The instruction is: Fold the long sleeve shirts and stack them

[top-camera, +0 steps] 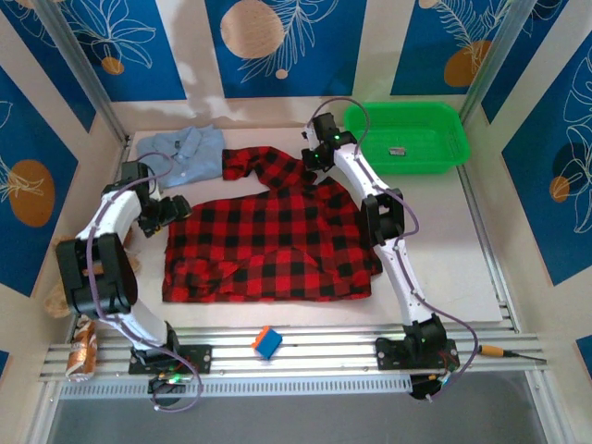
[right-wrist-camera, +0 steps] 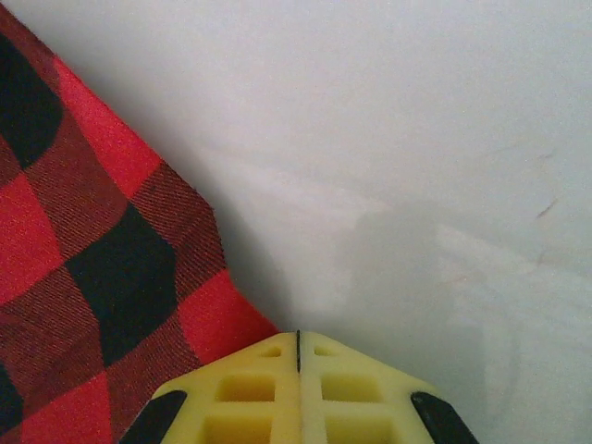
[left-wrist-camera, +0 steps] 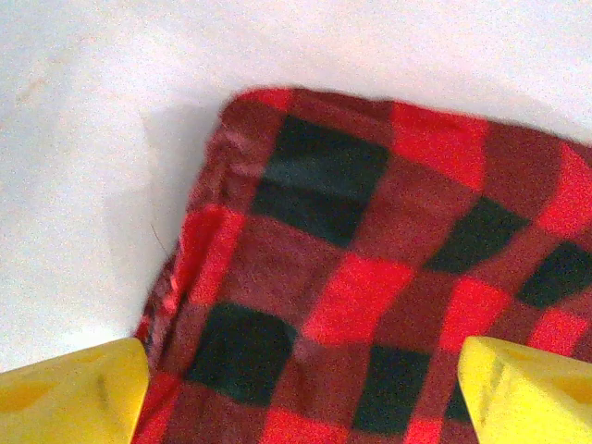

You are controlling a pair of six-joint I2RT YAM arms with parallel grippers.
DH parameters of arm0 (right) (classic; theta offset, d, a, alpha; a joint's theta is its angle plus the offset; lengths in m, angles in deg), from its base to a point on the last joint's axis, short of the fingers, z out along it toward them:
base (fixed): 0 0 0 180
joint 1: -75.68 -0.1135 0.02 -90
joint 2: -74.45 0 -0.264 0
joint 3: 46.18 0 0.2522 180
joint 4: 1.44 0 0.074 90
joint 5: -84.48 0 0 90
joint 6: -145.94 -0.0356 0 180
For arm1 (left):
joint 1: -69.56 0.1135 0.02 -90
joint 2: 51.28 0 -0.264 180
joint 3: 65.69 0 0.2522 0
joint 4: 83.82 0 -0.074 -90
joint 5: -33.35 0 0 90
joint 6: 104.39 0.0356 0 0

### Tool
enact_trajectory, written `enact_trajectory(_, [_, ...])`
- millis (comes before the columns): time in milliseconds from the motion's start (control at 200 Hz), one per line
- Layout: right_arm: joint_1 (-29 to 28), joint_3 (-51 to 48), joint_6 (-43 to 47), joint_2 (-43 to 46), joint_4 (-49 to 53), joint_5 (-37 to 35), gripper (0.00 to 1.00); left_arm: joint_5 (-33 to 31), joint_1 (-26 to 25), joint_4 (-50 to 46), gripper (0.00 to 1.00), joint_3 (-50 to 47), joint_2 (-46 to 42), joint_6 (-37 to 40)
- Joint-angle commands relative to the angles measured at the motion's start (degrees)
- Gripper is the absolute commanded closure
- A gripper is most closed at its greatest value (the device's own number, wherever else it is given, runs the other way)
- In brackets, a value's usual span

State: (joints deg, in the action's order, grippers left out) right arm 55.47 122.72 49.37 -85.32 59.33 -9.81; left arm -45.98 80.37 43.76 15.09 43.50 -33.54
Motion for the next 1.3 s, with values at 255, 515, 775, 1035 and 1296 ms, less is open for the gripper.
enact_trajectory(255, [-0.8, -6.2, -2.6, 17.0, -9.9, 0.6, 1.0, 2.6, 2.2, 4.3, 0.25, 11.2, 13.1, -0.1])
enact_trajectory(515, [-0.7, -6.0, -2.3, 16.8, -7.9, 1.6, 1.0, 9.5, 2.1, 3.9, 0.41, 13.4, 20.0, 0.2])
enact_trajectory(775, [-1.0, -7.2, -2.0, 16.4, -8.0, 0.8, 1.0, 6.8, 2.1, 2.6, 0.5, 14.1, 22.2, 1.7])
enact_trajectory(1035, [-0.8, -7.8, -1.3, 16.3, -7.0, 0.6, 1.0, 2.6, 2.2, 5.1, 0.33, 13.3, 18.2, 0.7])
enact_trajectory(1296, [-0.5, -8.0, -1.6, 16.7, -6.4, 0.9, 1.0, -3.8, 2.2, -1.3, 0.3, 17.9, 20.2, 3.5])
